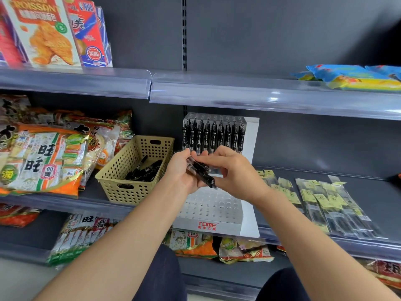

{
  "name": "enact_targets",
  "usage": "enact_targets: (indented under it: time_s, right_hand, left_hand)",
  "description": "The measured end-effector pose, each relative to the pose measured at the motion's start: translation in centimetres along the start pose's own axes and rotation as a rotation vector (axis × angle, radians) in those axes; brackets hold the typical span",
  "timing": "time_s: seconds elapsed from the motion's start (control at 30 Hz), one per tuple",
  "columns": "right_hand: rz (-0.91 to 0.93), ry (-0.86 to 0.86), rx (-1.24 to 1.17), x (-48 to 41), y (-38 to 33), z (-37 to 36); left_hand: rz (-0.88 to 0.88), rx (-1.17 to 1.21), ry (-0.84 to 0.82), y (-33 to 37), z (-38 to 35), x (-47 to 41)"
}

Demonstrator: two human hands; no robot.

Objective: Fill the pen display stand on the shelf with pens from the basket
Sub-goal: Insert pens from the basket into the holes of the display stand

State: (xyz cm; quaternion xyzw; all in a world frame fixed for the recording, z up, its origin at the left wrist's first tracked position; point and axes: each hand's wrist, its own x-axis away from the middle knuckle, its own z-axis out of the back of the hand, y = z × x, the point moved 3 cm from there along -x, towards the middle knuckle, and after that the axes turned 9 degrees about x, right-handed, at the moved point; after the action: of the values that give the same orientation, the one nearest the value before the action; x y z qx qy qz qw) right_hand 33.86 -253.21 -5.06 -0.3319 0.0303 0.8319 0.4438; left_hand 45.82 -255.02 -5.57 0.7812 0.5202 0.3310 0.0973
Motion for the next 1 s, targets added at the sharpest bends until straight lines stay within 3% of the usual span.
enact_targets:
  time_s: [0.13, 0.23, 0.43, 0.57, 0.67, 0.77, 0.83, 0.93, 1.0]
  right_hand:
    - [-0.019, 0.071, 0.044, -0.4, -1.3, 0.3]
    - [0.089, 0.075, 0.139, -0.7, -2.5, 0.7]
    - [0.204, 0.179, 0.112, -0.8, -3.8, 0.3]
    - [0.068, 0.234, 0.094, -1.9, -3.5, 1.0]
    - [-0.086, 0.279, 0.069, -2.9, -2.5, 2.8]
    - [-0.314, 0.143, -0.012, -3.6, -1.1, 4.5]
    - [-0.396, 0.019, -0.058, -3.7, -0.7, 4.8]
    - [-0.415, -0.077, -0.049, -3.9, -0.5, 4.8]
    - [-0.444, -0.083, -0.085, -3.9, -0.2, 4.9]
  left_hand:
    - [0.103, -0.115, -0.056, -0.1, 0.2, -0.2]
    - [0.130, -0.205, -0.039, 0.0, 0.4, -0.8]
    - [0.207, -0.163, -0.067, 0.0, 0.7, -1.2]
    - [0.154, -0.228, -0.065, -0.4, 0.7, -1.0]
    - [0.074, -0.285, 0.071, -0.2, 1.4, -1.0]
    - [-0.279, -0.450, 0.181, 0.8, 1.6, -1.0]
    - [-0.523, -0.582, 0.026, 1.4, 0.8, -0.7]
    - [-0.507, -0.726, -0.354, 0.5, -0.3, -0.7]
    - [-0.531, -0.819, -0.407, 0.1, -0.6, -0.5]
